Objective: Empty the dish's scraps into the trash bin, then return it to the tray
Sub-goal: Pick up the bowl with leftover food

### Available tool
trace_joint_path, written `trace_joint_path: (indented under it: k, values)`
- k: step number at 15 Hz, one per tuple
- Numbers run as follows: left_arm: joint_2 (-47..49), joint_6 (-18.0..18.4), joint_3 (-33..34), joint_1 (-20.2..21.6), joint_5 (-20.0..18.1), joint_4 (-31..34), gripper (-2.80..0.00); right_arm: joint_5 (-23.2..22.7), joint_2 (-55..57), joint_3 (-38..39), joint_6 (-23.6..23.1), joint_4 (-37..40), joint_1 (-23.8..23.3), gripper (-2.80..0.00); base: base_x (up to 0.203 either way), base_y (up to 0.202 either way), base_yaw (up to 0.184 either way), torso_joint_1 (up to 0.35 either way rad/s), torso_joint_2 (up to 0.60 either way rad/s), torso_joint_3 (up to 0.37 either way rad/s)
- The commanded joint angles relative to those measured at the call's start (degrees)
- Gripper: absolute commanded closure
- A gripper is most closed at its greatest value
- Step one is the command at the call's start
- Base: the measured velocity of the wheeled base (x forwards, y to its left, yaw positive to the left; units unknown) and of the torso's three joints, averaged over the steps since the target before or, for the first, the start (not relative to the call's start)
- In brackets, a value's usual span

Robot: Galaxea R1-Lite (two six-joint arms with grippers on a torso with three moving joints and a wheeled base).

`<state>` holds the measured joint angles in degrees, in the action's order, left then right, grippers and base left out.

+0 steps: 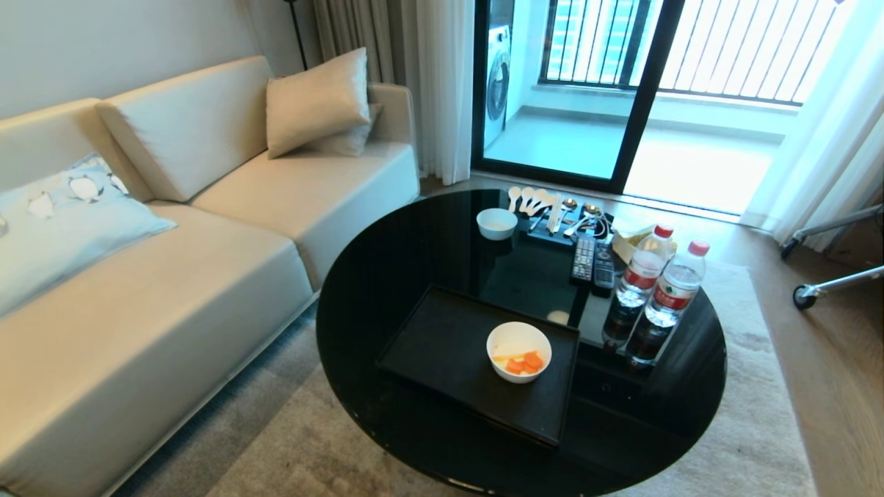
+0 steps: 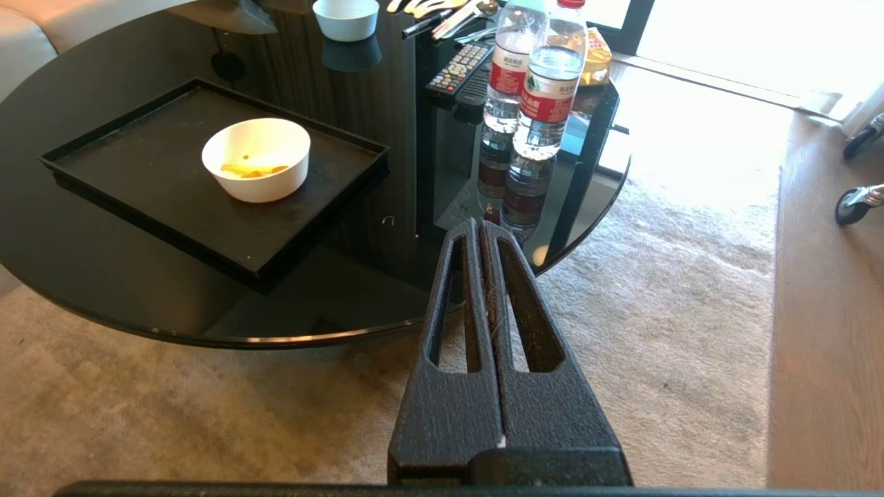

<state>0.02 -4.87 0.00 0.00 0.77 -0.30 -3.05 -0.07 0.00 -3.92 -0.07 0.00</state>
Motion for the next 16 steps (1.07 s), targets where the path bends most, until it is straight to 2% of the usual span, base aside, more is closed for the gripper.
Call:
trace_joint_path:
  k: [1,7,9,11,13,16]
  values:
    - [0.0,-0.1,0.0,0.0,0.0,0.0,0.00,0.0,0.1,0.0,-0.1,0.0,0.0,0.00,0.000,0.000,0.000,0.000,0.00,0.000]
    - [0.0,-0.1,0.0,0.0,0.0,0.0,0.00,0.0,0.1,0.0,-2.5,-0.1,0.0,0.00,0.000,0.000,0.000,0.000,0.00,0.000]
    - [0.0,-0.1,0.0,0.0,0.0,0.0,0.00,-0.6,0.1,-0.5,-3.5,-2.3,0.0,0.00,0.000,0.000,0.000,0.000,0.00,0.000]
    - [0.0,-0.1,0.0,0.0,0.0,0.0,0.00,-4.6,0.1,-2.9,-3.9,-3.6,0.0,0.00,0.000,0.000,0.000,0.000,0.00,0.000]
    - [0.0,-0.1,0.0,0.0,0.0,0.0,0.00,-12.0,0.7,-7.4,-4.9,-2.4,0.0,0.00,0.000,0.000,0.000,0.000,0.00,0.000]
    - [0.0,-0.1,0.0,0.0,0.0,0.0,0.00,-19.7,8.6,-13.4,-6.4,-1.3,0.0,0.00,0.000,0.000,0.000,0.000,0.00,0.000]
